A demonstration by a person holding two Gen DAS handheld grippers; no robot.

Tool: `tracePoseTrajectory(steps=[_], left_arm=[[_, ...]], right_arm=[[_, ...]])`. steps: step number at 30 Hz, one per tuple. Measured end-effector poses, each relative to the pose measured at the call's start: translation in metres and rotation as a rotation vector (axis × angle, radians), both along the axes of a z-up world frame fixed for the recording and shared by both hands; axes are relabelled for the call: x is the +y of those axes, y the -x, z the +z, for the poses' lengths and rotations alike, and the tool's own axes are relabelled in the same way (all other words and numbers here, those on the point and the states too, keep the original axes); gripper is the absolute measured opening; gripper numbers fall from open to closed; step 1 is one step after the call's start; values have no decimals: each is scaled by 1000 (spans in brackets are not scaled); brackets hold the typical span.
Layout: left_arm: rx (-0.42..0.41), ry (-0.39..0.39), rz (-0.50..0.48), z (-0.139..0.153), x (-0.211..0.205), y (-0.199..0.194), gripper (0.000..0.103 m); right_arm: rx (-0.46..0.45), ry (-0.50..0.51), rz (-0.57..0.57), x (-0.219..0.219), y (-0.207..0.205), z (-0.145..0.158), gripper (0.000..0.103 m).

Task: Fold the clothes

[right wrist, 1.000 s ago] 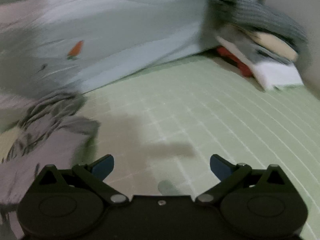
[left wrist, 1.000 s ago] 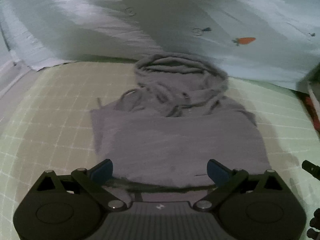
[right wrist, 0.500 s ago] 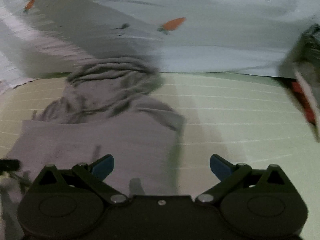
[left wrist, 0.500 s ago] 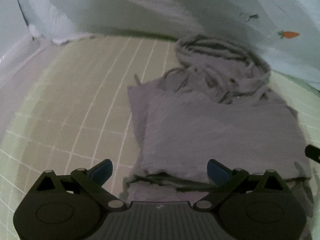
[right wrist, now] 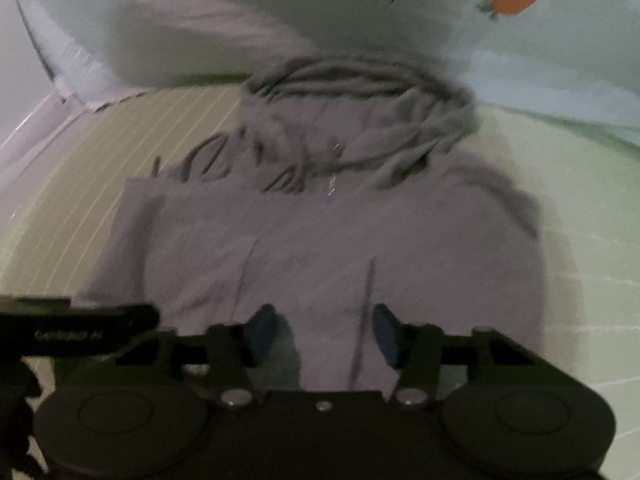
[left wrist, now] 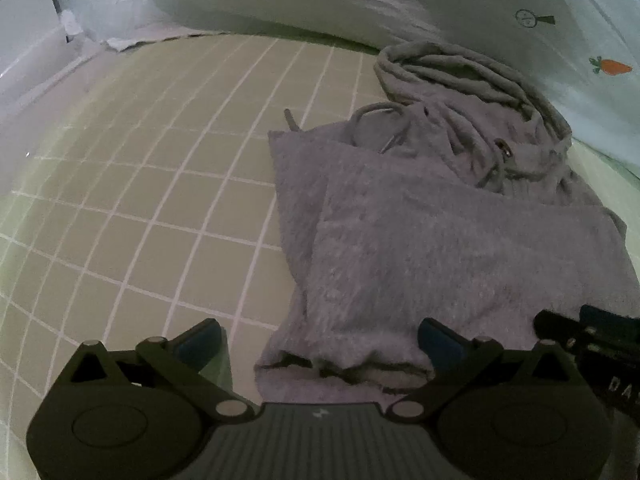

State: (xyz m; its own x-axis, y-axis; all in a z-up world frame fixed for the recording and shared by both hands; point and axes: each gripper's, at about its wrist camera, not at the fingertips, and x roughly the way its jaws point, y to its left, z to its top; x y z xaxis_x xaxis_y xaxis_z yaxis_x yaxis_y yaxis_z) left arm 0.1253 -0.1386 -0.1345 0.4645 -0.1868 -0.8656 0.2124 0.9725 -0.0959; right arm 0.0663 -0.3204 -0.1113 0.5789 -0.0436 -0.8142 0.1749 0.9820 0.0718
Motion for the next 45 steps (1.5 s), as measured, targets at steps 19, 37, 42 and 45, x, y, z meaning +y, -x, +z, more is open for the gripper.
tracePoseTrajectory(steps=[19, 37, 42, 45], left_arm=[[-108, 50, -74, 46, -9, 0, 103], [13, 16, 46, 24, -15, -20, 103], [-75, 21, 54, 42, -22, -54, 103], [-139, 5, -4, 48, -35, -82, 103]], right_arm=[[-203, -55, -73, -55, 28, 55, 9], [-10, -89, -179, -110, 17, 3, 49], [-82, 6, -229, -131, -3, 20, 101], [-129, 51, -258, -148, -24, 26, 103]])
